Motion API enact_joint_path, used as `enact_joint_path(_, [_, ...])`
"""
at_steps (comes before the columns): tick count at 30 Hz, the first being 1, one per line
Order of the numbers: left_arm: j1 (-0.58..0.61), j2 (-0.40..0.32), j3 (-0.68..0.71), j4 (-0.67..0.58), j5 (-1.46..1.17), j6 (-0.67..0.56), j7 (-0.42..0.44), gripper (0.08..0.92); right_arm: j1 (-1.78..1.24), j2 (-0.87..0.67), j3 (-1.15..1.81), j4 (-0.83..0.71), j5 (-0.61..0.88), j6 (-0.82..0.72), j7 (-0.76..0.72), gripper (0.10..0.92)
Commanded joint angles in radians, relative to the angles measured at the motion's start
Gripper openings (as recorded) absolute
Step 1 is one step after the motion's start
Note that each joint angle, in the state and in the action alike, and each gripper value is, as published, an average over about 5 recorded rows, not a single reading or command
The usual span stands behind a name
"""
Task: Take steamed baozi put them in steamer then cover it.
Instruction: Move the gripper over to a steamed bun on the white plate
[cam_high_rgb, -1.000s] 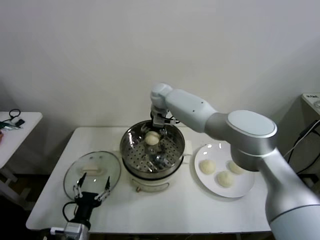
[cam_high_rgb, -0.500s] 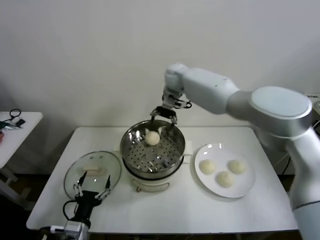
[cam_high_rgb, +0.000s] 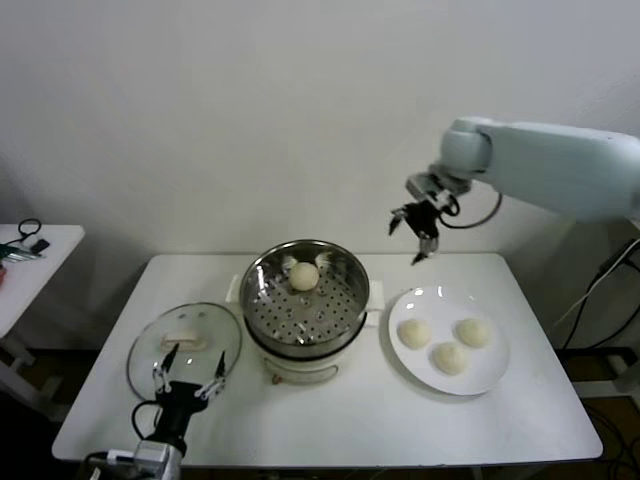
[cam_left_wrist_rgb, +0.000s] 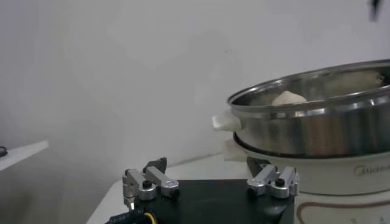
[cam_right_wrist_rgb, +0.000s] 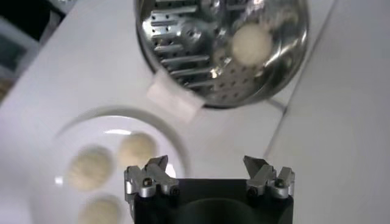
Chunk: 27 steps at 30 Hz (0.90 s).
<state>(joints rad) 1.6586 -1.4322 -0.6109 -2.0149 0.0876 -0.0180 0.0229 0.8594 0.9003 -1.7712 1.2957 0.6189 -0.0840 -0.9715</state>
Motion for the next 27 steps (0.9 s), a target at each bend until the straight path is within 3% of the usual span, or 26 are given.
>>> enact_joint_path(1, [-0.001, 0.001, -0.001, 0.004, 0.001, 0.002, 0.0, 0.823, -0.066, -0.203, -0.047, 0.218, 0.026, -0.253, 0.099, 0.823])
enact_joint_path(13, [0.004, -0.007, -0.003, -0.002, 0.007, 0.006, 0.002, 0.823, -0.41, -0.104, 0.231, 0.012, -0.076, -0.322, 0.159, 0.823])
enact_joint_path(27, [0.006, -0.009, -0.011, 0.006, 0.012, 0.007, 0.003, 0.823, -0.554, -0.003, 0.343, -0.153, -0.169, -0.308, 0.161, 0.823])
